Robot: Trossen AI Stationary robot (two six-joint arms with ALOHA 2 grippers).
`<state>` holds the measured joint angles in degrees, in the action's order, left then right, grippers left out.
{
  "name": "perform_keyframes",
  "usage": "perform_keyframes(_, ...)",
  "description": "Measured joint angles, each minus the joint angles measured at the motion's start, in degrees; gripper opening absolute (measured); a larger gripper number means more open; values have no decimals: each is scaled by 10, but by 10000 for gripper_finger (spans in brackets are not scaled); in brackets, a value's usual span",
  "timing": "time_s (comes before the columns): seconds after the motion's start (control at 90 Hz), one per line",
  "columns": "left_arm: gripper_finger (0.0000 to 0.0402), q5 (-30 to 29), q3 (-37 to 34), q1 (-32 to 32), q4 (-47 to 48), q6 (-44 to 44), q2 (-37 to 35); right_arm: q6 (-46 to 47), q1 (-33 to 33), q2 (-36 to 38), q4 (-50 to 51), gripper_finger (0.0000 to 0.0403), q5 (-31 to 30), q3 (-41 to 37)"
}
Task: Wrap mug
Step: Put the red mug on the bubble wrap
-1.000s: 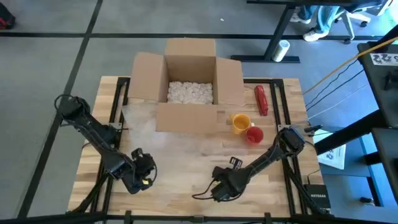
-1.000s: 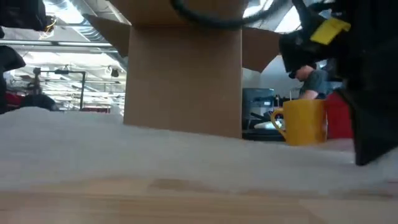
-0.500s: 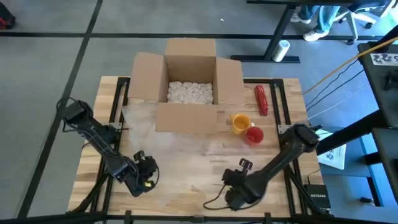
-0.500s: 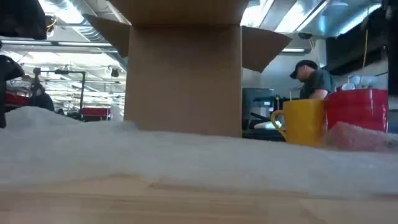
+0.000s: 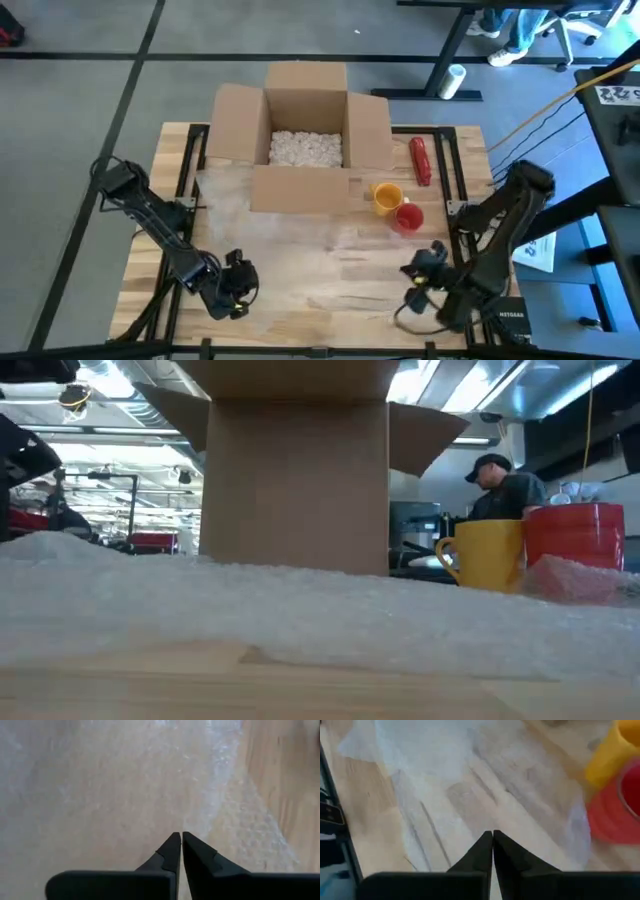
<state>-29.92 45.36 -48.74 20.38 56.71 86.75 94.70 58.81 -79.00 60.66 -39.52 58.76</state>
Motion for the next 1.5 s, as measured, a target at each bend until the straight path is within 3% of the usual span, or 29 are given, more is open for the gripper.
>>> perform_keyframes(0.133, 0, -4, 0, 18, 0, -31, -30, -16, -4, 82, 7, 0, 0, -58)
perform_keyframes(0.378, 0, -5, 0, 75, 2, -117, -76, -146, -72, 247, 39, 0, 2, -112)
perform_keyframes(0.556, 0, -4, 0, 99, 2, -148, -78, -201, -139, 306, 52, 1, 39, -145)
perform_keyframes(0.722, 0, -4, 0, 112, 0, -148, -78, -240, -194, 305, 55, 1, 113, -163)
perform_keyframes(0.967, 0, -3, 0, 125, -1, -150, -78, -314, -249, 264, 28, 6, 173, -164)
perform_keyframes(1.311, 0, -3, 0, 151, 0, -153, -78, -428, -333, 216, -18, 110, 182, -164)
perform_keyframes(1.5, 0, 9, 0, 154, 0, -165, -78, -502, -370, 191, -78, 128, 212, -163)
